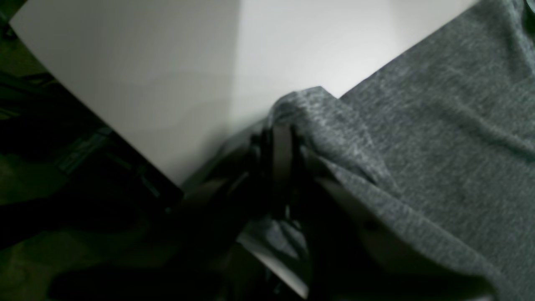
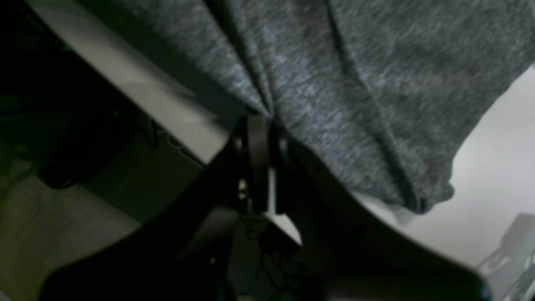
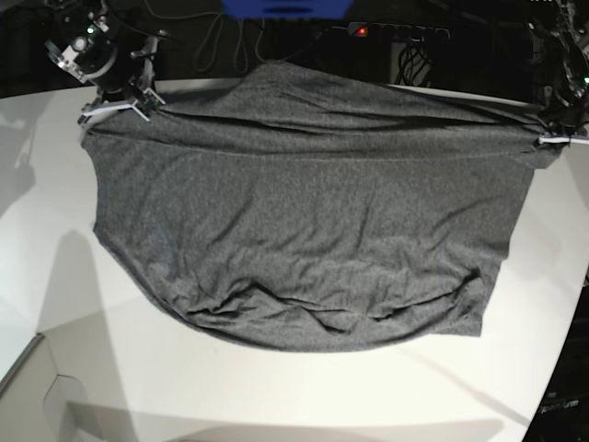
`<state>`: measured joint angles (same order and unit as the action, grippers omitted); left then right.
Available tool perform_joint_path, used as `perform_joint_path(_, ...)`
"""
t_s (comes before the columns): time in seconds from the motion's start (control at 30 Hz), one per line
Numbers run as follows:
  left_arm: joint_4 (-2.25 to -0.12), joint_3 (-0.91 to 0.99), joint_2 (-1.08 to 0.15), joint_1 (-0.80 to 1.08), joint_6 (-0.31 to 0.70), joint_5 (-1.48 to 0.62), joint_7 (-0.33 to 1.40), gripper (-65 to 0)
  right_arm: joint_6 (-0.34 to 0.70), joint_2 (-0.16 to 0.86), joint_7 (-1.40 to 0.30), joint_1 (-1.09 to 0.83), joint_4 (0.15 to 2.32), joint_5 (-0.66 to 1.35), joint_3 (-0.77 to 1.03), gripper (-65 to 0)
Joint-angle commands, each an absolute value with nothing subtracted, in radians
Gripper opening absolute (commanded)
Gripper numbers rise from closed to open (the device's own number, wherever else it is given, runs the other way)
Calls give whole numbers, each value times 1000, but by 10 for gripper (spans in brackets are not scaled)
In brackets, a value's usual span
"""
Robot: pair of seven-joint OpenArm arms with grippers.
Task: Layout the t-shirt on the table in an organized manner, then fold the t-shirt properly
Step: 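Pull the collar edge with both grippers away from the hem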
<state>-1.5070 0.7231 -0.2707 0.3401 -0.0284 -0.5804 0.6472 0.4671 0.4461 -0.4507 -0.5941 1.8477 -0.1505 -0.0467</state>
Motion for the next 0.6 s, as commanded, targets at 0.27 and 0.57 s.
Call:
perform_joint_path(0.27,-1521,730,-291,338,-28,-579,621,-645,461,458,-449,-618,1863,-154,-36,-650)
perform_joint_path(0.57,-1523,731,-291,338,-28,-579,621,-644,458,456,-449,-622,1865,-154,-33,-650)
